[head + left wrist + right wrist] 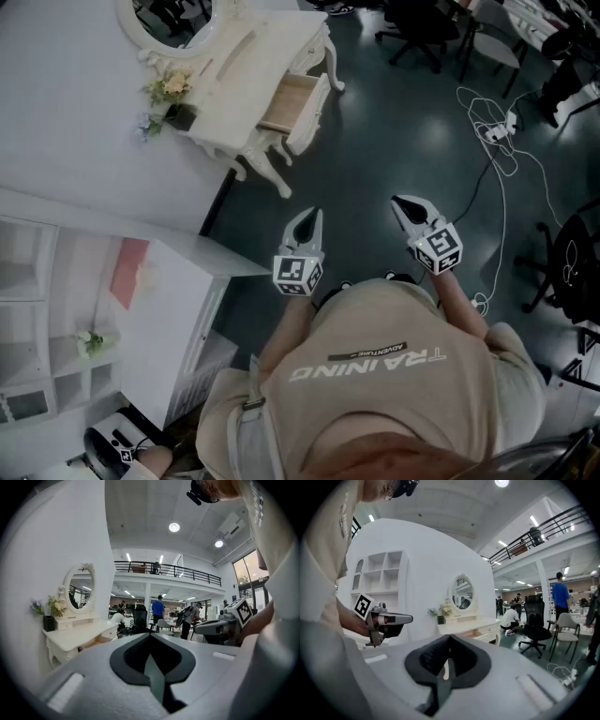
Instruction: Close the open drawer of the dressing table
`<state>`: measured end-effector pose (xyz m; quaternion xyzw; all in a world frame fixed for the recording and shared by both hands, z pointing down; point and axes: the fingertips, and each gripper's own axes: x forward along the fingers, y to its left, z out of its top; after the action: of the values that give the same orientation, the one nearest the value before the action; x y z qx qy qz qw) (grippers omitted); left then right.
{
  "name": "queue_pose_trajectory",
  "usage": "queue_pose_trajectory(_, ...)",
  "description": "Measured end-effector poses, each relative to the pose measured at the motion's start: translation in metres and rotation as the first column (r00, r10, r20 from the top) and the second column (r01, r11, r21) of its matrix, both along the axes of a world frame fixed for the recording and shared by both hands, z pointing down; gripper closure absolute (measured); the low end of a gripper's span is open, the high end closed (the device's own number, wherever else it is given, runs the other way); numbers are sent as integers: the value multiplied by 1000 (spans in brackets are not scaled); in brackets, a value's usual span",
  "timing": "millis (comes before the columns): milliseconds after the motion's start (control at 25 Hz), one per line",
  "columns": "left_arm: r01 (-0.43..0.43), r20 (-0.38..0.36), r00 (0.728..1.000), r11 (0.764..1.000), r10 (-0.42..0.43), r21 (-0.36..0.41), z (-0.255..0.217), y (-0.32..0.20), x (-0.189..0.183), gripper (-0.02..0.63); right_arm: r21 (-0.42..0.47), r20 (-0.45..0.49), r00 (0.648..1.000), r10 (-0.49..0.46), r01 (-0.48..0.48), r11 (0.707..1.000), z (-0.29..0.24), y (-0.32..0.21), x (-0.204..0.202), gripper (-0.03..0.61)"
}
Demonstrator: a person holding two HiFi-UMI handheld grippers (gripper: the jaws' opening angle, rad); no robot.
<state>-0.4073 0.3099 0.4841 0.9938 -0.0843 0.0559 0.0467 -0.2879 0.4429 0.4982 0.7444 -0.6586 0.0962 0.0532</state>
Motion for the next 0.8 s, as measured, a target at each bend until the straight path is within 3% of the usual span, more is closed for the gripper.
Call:
queue_pose_trajectory(360, -37, 19, 999, 999, 38, -18, 21, -22, -18, 607, -3, 58, 996, 66, -66, 998, 24, -18, -9, 574)
queue_pose_trajectory(560, -24, 43, 999, 996, 28, -83, 44, -34, -26, 607, -8, 42, 997, 71, -70, 997, 24, -26, -15, 574)
queue_pose_trajectory(800, -5, 32, 999, 999, 7, -53, 44, -47, -1, 607, -50, 48, 994, 99, -97, 994, 36, -28, 3, 574)
